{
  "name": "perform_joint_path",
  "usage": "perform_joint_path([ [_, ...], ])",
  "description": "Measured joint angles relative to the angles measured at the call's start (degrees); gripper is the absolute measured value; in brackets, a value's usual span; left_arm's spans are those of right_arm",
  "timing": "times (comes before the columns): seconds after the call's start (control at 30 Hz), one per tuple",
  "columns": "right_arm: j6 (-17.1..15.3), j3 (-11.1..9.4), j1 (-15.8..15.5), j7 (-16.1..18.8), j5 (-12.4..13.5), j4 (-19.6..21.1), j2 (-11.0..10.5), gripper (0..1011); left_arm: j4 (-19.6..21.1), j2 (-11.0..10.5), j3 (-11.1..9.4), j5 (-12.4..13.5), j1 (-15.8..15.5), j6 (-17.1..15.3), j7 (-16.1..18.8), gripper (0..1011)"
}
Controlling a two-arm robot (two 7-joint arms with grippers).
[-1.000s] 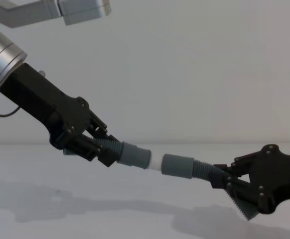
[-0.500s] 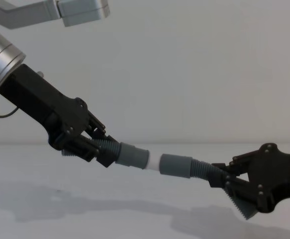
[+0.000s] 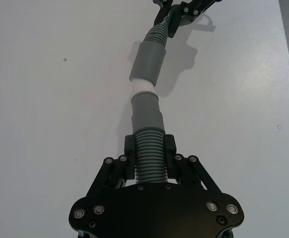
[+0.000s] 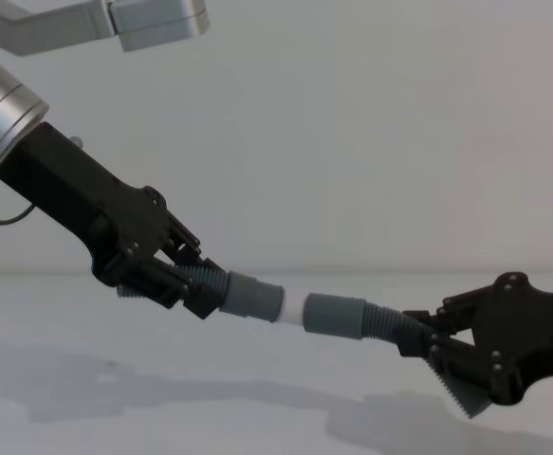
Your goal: Use both hands to pick up one end of the pipe from the table, align the ends, and insert them.
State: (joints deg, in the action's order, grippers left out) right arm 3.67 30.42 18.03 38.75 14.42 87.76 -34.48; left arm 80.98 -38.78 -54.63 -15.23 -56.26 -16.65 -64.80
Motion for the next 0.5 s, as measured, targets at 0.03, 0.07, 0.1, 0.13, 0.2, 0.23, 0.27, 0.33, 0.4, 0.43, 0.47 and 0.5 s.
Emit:
perform_joint_path([
  [0.03, 0.01, 0.0, 0.0, 0.01, 0.01, 0.0, 0.0, 103, 0.0, -0.01, 0.0, 0.0, 0.0, 0.0, 0.0, 319],
  [0.07, 0.01, 0.01, 0.01, 0.02, 0.01, 0.0, 0.0, 103, 0.0, -0.01, 0.0, 0.0, 0.0, -0.01, 0.01, 318],
  [0.1, 0.01, 0.02, 0.01, 0.02, 0.02, 0.0, 0.0, 103, 0.0, -0.01, 0.0, 0.0, 0.0, -0.01, 0.01, 319],
  [0.13, 0.02, 0.02, 0.02, 0.02, 0.03, 0.0, 0.0, 103, 0.0, -0.02, 0.0, 0.0, 0.0, -0.02, 0.02, 319],
  [0.2, 0.02, 0.02, 0.03, 0.04, 0.04, 0.0, 0.0, 103, 0.0, -0.03, 0.0, 0.0, 0.0, -0.03, 0.03, 319],
  [0.23, 0.02, 0.02, 0.03, 0.05, 0.05, 0.0, 0.0, 103, 0.0, -0.03, 0.0, 0.0, 0.0, -0.03, 0.04, 319],
  [0.27, 0.02, 0.02, 0.04, 0.05, 0.05, 0.0, 0.0, 103, 0.0, -0.04, 0.0, 0.0, 0.0, -0.03, 0.04, 319],
  [0.33, 0.02, 0.02, 0.05, 0.07, 0.07, 0.0, 0.0, 103, 0.0, -0.04, 0.0, 0.0, 0.0, -0.03, 0.06, 319],
  [0.4, 0.02, 0.02, 0.05, 0.08, 0.08, 0.0, 0.0, 103, 0.0, -0.04, 0.0, 0.0, 0.0, -0.03, 0.07, 319],
  [0.43, 0.02, 0.02, 0.05, 0.08, 0.09, 0.0, 0.0, 103, 0.0, -0.04, 0.0, 0.0, 0.0, -0.03, 0.07, 319],
  [0.47, 0.02, 0.02, 0.05, 0.08, 0.09, 0.0, 0.0, 103, 0.0, -0.04, 0.0, 0.0, 0.0, -0.03, 0.07, 319],
  [0.5, 0.02, 0.02, 0.05, 0.08, 0.09, -0.01, 0.0, 103, 0.0, -0.04, 0.0, 0.0, 0.0, -0.03, 0.07, 319],
])
